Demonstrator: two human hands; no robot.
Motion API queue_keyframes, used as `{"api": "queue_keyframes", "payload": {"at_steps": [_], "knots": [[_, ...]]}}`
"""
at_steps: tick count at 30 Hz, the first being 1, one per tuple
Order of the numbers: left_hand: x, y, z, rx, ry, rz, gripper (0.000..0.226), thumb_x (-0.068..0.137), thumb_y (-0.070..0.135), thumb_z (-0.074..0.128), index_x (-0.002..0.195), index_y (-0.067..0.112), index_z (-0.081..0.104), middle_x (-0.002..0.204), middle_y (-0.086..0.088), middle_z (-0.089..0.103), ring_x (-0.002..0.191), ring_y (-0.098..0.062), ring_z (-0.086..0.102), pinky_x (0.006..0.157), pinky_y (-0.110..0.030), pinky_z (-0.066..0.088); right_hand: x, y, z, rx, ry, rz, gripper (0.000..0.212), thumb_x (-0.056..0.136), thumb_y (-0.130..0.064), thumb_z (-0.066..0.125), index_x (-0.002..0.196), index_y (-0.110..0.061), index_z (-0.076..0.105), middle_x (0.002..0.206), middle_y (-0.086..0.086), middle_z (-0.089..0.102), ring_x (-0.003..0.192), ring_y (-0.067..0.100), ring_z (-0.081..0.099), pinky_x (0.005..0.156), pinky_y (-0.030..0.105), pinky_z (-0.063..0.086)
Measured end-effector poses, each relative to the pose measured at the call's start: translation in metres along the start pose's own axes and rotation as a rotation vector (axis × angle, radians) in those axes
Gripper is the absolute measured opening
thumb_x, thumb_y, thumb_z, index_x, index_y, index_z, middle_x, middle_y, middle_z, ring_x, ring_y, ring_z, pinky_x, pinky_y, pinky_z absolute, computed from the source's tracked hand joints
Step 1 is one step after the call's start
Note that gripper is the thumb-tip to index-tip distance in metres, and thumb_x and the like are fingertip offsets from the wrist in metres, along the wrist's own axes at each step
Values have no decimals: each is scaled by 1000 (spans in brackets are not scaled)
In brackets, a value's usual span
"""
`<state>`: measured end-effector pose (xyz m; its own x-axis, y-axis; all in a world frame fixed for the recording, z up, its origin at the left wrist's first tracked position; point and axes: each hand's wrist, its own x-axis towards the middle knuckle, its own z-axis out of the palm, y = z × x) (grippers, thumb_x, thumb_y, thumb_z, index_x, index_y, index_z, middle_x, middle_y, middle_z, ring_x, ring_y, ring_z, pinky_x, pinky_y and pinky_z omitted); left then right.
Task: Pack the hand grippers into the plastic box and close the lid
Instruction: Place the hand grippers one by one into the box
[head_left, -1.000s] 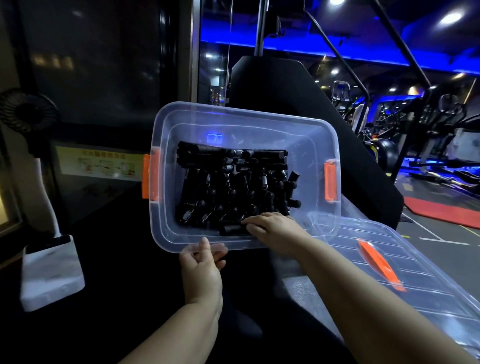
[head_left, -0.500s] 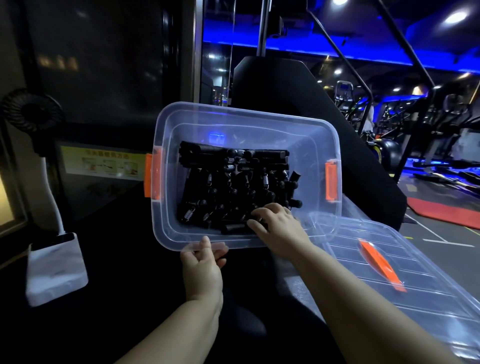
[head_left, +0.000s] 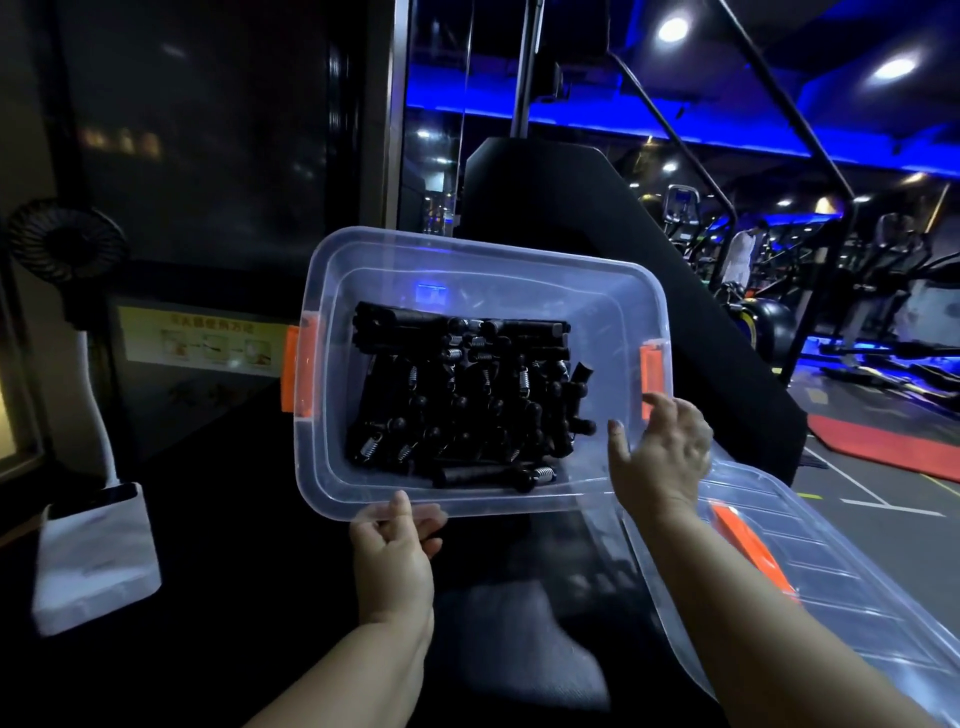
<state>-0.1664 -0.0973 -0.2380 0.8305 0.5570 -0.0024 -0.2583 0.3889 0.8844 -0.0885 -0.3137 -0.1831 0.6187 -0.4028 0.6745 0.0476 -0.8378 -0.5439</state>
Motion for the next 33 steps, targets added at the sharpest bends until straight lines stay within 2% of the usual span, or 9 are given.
{"api": "queue_keyframes", "payload": {"at_steps": [3, 5, 7, 11, 14, 16, 21, 30, 33], "knots": [[-1, 1, 1, -1, -4, 0, 11, 101, 27, 41, 92, 20, 44, 81, -6, 69, 77, -18, 67, 64, -26, 47, 3, 7, -3, 103, -103, 145, 59, 90, -28, 58, 141, -20, 29, 139, 14, 30, 122, 34, 38, 101, 47, 32], [-2, 2, 1, -3, -5, 0, 11, 101, 27, 41, 93, 20, 44, 81, -6, 69, 76, -17, 67, 64, -26, 47, 3, 10, -5, 207, -227, 212, 56, 95, -25, 49, 144, -21, 21, 130, 18, 41, 97, 33, 51, 82, 40, 42], [-2, 3, 1, -6, -6, 4, 11, 101, 26, 41, 93, 19, 44, 80, -6, 68, 76, -17, 67, 64, -26, 47, 4, 11, -6, 164, -287, 240, 46, 98, -22, 43, 142, -19, 28, 115, 20, 54, 82, 30, 54, 67, 32, 37], [-1, 2, 0, -9, -5, 6, 11, 101, 25, 40, 93, 19, 43, 80, -6, 68, 76, -18, 66, 64, -26, 46, 10, 10, -8, 143, -329, 318, 33, 98, -23, 43, 131, -18, 44, 112, 13, 56, 101, 31, 56, 75, 28, 35], [-2, 2, 0, -9, 1, -5, 11, 101, 26, 41, 92, 22, 43, 80, -6, 68, 77, -18, 66, 64, -26, 45, 10, 10, -13, 109, -387, 318, 18, 98, -23, 43, 115, -19, 37, 95, 12, 59, 76, 25, 54, 62, 28, 36], [-2, 2, 1, -4, 5, -10, 11, 101, 26, 41, 92, 22, 43, 80, -6, 68, 77, -18, 66, 64, -27, 46, 8, 11, -17, 106, -422, 276, 29, 99, -22, 43, 123, -15, 28, 72, 6, 51, 58, 17, 47, 50, 29, 30], [-2, 2, 2, -1, 15, -12, 10, 101, 26, 41, 93, 21, 44, 80, -7, 68, 76, -18, 66, 65, -27, 46, 5, 10, -21, 87, -436, 271, 33, 99, -24, 44, 122, -15, 23, 70, 1, 44, 59, 14, 44, 67, 35, 38], [-5, 10, 1, -48, 95, -41, 13, 101, 26, 44, 88, 22, 45, 79, -9, 66, 69, -17, 62, 65, -26, 46, -6, 8, -32, 91, -456, 271, 35, 99, -21, 42, 126, -15, 21, 82, 3, 49, 61, 13, 44, 59, 33, 32], [-10, 14, -1, -45, 113, -39, 14, 100, 29, 44, 88, 22, 45, 79, -8, 67, 69, -17, 63, 65, -27, 46, -10, 8, -38, 108, -447, 272, 32, 99, -22, 39, 125, -16, 22, 89, 5, 56, 71, 20, 51, 67, 35, 38]]}}
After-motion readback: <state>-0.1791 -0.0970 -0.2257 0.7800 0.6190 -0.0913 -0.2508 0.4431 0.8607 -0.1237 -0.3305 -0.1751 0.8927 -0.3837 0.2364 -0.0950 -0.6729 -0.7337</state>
